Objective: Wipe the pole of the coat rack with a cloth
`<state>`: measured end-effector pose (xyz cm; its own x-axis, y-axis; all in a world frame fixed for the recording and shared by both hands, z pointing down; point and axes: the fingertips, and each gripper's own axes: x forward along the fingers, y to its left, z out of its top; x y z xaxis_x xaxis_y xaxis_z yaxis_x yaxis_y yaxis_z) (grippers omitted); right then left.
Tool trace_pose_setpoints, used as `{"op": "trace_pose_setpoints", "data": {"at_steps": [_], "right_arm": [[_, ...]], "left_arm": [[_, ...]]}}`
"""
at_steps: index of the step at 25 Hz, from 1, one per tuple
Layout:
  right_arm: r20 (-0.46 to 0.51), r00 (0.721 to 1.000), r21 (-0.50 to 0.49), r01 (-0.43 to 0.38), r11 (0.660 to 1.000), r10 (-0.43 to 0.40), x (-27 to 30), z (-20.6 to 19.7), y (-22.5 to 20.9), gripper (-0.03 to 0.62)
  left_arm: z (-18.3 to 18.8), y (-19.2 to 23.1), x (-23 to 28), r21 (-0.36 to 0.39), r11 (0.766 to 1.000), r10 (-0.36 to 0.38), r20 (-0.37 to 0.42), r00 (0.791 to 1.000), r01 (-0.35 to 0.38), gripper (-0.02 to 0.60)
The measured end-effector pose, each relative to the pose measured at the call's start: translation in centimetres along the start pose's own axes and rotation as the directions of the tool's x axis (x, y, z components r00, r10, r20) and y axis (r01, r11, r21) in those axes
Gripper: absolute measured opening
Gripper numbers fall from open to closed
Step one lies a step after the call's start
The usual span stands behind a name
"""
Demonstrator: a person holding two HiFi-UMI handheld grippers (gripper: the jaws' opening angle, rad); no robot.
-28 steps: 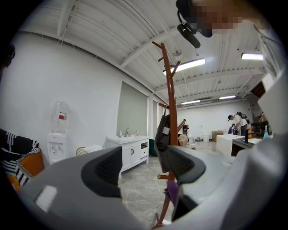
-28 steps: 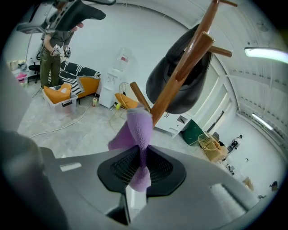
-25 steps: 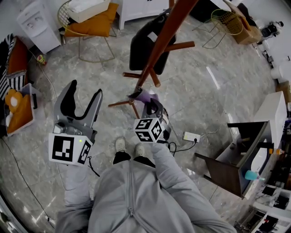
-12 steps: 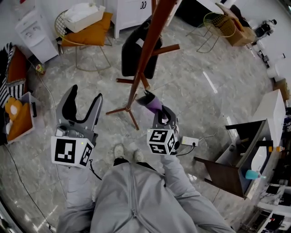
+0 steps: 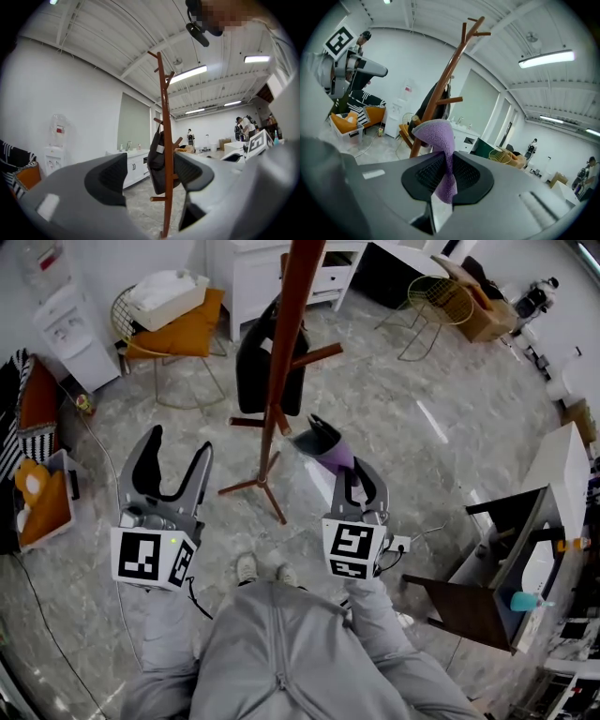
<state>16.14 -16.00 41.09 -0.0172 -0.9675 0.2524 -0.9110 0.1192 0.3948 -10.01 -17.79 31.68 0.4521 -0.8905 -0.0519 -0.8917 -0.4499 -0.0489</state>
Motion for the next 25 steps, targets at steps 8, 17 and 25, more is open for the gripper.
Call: {"op": "trace_pose_setpoints", "data": {"at_steps": [8, 17, 25], "right_arm": [[0.113, 0.992, 0.030, 0.054, 0.998, -0.057, -2.2, 3.9, -3.3, 0.043], [0.230, 0.968, 0.217, 0.050, 0.975, -0.101, -4.7, 7.1, -6.9, 0.043], [0.292, 0.947, 0.301, 0.045, 0.953, -0.137, -6.2, 8.6, -9.0, 0.043]], "left_arm": [[1.2, -0.5, -0.3, 0.021, 1.000, 0.012, 0.020, 1.000, -0.013, 0.341], [1.7, -0.5, -0.8, 0.026, 0.999, 0.032, 0.034, 0.999, -0.033, 0.341], [2.2, -1.0, -0.9, 0.033, 0.999, 0.036, 0.048, 0.998, -0.038, 0.341]]}}
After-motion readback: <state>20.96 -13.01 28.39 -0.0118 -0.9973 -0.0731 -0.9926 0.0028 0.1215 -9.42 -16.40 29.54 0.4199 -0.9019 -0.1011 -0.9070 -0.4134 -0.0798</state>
